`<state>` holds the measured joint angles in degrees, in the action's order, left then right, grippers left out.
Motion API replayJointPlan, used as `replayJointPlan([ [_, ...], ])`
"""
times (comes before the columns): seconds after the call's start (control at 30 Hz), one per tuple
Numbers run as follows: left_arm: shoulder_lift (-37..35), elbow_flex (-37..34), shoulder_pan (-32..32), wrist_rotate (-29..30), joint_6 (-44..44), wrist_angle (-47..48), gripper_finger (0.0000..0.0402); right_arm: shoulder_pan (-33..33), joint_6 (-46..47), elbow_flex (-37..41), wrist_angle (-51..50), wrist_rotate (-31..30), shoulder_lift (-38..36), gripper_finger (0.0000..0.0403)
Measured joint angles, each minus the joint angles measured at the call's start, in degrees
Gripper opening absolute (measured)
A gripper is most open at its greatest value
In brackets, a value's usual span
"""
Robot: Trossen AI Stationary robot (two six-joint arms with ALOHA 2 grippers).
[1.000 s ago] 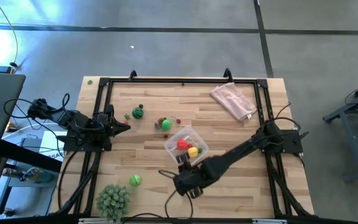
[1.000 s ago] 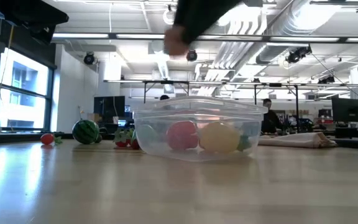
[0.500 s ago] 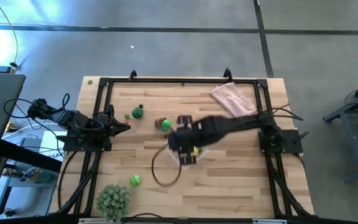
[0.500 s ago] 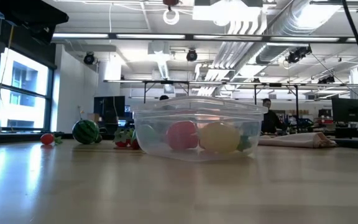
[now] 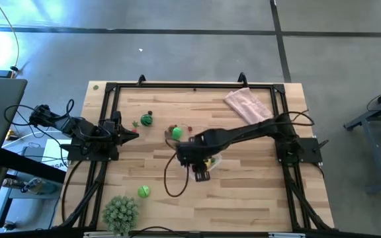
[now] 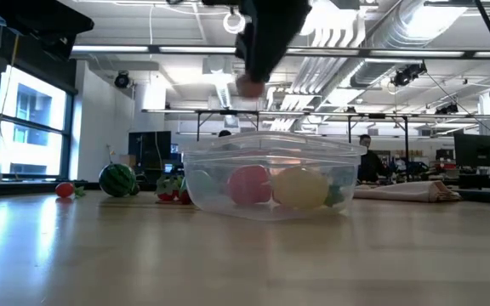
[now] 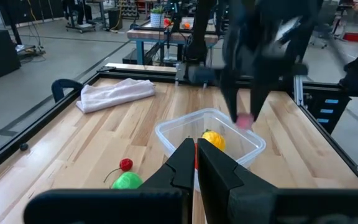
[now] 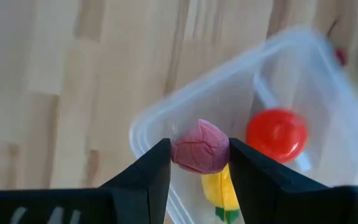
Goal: Pick and placing Produce into tupperware
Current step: Put the pink peach into the transparent container
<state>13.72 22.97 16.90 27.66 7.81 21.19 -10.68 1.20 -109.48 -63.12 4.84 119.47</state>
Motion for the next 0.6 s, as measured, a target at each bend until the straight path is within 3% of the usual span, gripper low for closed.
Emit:
replayJointPlan([
  [0.33, 0.0, 0.0, 0.0, 0.0, 0.0, 0.0, 0.0008, 0.4, -1.7, 11.4, 10.8, 0.9, 0.0, 0.0137],
  [0.6, 0.0, 0.0, 0.0, 0.0, 0.0, 0.0, 0.0008, 1.7, -1.5, 15.5, 15.5, 0.8, 0.0, 0.0137],
])
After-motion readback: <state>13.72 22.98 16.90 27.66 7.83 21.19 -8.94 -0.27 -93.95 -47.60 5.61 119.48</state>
